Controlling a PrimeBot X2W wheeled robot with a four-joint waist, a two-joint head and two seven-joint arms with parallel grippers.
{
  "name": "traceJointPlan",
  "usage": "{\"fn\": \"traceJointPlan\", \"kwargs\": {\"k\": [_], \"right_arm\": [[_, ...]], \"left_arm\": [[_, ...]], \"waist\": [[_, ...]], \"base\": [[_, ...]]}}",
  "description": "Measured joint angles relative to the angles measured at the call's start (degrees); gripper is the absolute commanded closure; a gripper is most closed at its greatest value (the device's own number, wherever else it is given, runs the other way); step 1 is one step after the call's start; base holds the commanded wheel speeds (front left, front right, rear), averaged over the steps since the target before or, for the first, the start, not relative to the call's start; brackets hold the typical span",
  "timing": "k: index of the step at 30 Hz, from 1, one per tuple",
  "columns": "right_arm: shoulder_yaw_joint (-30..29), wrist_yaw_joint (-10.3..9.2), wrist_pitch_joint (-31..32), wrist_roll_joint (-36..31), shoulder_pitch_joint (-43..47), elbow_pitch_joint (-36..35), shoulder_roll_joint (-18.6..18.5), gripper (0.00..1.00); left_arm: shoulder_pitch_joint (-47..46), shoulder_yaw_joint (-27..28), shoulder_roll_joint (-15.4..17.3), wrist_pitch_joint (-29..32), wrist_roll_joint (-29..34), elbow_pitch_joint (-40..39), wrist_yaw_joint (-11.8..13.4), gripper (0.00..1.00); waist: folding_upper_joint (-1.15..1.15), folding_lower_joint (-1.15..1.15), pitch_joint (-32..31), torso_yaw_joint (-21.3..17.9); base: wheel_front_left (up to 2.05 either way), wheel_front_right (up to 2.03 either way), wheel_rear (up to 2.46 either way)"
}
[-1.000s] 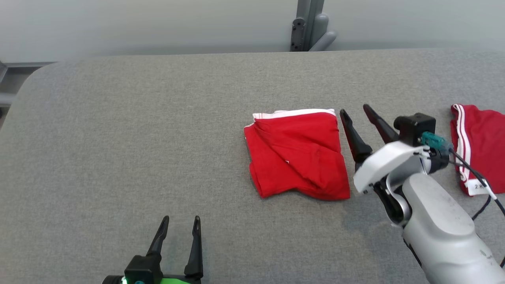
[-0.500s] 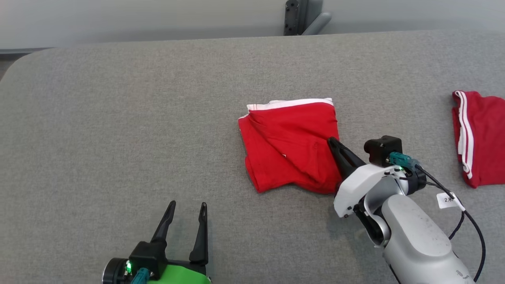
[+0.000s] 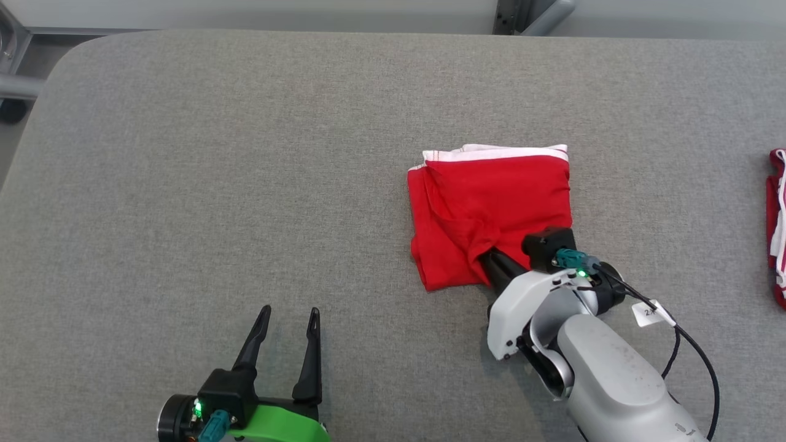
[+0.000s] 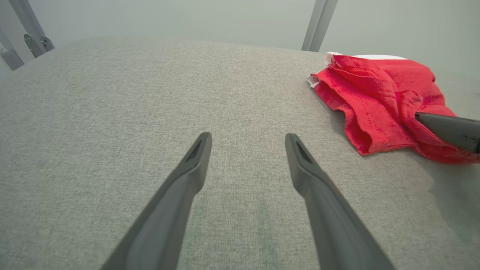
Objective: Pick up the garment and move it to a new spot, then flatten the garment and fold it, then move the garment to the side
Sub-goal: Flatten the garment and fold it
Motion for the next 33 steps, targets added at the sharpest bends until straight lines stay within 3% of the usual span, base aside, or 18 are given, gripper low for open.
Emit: {"fn": "traceJointPlan", "kwargs": {"k": [12,19,25,30,32,33], "right_arm": [[13.0,0.0,0.27,6.12,-1.59,1.74,0.08,1.0],[17.33,0.01,-3.41,6.53,-1.12,0.16,0.12,1.0],[13.07,0.01,-7.92,2.71,3.03,-3.97,-0.29,1.0],[1.93,0.01,-10.04,-0.97,9.88,-12.62,-3.98,1.0],[-2.98,0.01,-10.5,-1.92,13.43,-17.28,-5.0,0.57],[-5.43,0.01,-10.65,-2.49,15.16,-19.57,-5.39,0.0]], "left_arm": [[-0.39,-0.71,-0.03,0.0,-1.45,0.36,0.52,0.0],[1.13,0.32,-0.07,0.01,-1.9,-0.27,1.21,0.0],[3.64,3.53,-0.08,0.0,-1.34,-1.29,1.48,0.0],[5.6,6.28,-0.04,0.01,-0.4,-2.13,1.36,0.0],[6.06,7.36,-0.04,0.0,-0.23,-2.59,1.19,0.0],[6.39,7.84,-0.04,0.0,-0.03,-2.77,1.12,0.0]], "waist": [[0.0,0.0,-1.29,3.08],[0.0,0.0,-3.68,2.86],[0.0,0.0,-6.15,0.7],[0.0,0.0,-9.07,-1.58],[0.0,0.0,-10.29,-2.39],[0.0,0.0,-10.89,-2.8]], "base": [[0.0,0.0,0.0],[0.0,0.0,0.0],[0.0,0.0,0.0],[0.0,0.0,0.0],[0.0,0.0,0.0],[0.0,0.0,0.0]]}}
